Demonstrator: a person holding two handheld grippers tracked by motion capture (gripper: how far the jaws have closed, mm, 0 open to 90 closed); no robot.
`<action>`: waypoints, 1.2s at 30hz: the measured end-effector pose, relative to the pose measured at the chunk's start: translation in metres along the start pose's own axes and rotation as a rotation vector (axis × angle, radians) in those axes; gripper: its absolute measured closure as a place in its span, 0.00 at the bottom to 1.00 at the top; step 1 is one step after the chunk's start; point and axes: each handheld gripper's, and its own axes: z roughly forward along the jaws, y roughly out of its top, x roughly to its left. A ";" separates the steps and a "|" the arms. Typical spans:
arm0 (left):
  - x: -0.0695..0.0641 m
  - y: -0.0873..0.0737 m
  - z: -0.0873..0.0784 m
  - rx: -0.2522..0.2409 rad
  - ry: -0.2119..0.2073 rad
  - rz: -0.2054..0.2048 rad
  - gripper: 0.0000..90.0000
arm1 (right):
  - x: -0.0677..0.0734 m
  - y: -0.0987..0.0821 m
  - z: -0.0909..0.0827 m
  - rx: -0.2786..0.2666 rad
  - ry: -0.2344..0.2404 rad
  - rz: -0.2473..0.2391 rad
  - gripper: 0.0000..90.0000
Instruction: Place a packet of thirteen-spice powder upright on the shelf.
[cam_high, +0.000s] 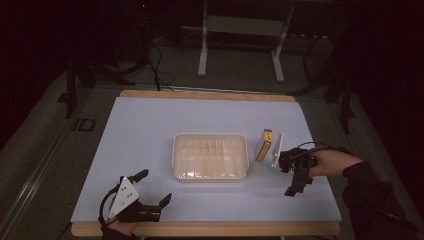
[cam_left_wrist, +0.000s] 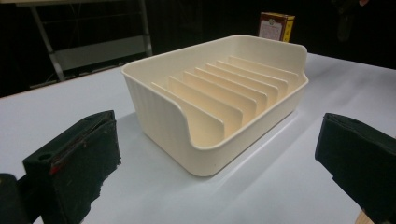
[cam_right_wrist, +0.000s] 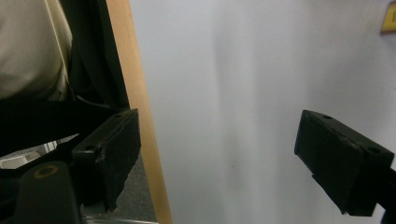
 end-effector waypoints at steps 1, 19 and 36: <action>0.000 0.000 0.000 0.000 -0.003 0.000 0.00 | 0.000 0.002 0.000 0.002 0.002 -0.005 0.16; 0.000 -0.002 -0.004 -0.003 0.006 -0.012 0.00 | -0.008 0.030 -0.018 -0.006 -0.002 -0.046 0.15; -0.001 -0.005 -0.013 -0.004 0.034 -0.020 0.00 | -0.021 0.039 -0.053 -0.059 -0.104 -0.042 0.18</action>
